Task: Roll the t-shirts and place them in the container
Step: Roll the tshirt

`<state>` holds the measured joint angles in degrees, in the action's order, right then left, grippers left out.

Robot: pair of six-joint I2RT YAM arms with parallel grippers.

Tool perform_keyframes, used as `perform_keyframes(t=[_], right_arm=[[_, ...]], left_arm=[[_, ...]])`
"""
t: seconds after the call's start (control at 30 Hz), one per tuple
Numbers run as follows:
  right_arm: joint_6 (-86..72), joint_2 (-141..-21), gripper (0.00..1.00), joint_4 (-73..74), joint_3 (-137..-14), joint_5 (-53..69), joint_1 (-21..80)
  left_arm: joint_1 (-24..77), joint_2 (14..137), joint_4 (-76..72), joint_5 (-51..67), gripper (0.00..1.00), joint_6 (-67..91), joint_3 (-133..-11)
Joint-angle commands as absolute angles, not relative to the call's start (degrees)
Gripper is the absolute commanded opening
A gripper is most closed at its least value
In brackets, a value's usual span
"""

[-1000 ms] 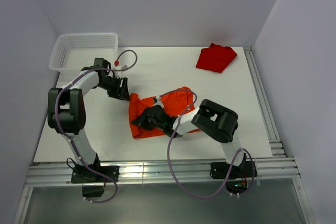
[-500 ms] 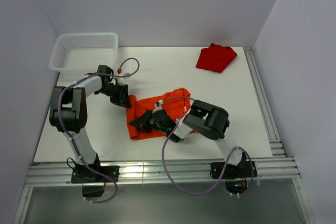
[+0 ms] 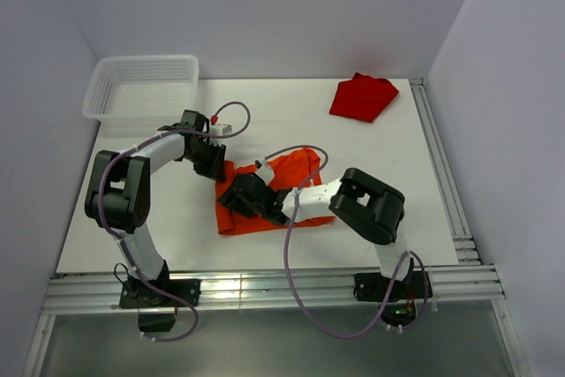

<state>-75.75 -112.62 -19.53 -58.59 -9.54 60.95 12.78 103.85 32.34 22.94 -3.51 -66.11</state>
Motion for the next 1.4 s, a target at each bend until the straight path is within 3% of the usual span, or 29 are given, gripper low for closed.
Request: perform_keyframes(t=[0.0,0.33,1.03,1.37], right_arm=[[-72.0,-109.1,0.57,-2.6,-64.5,-18.1,62.9],[-69.2,-113.0,0.57,25.5,-83.0,-32.9,68.0],[-62.8,-122.2,0.57,28.2,-95.3,-33.4,70.1],[-63.3,-126.1,0.45,32.0,-98.4,-33.0,70.8]], left_arm=[[13.5,101.7,30.2,18.2,0.27,-3.1,-65.6],[14.3,101.7,30.5,17.7,0.26,-2.8,-65.7],[14.8,102.4,30.6,17.6,0.26,-2.8,-65.8],[14.9,102.9,30.7,17.6,0.27,-2.8,-66.2]])
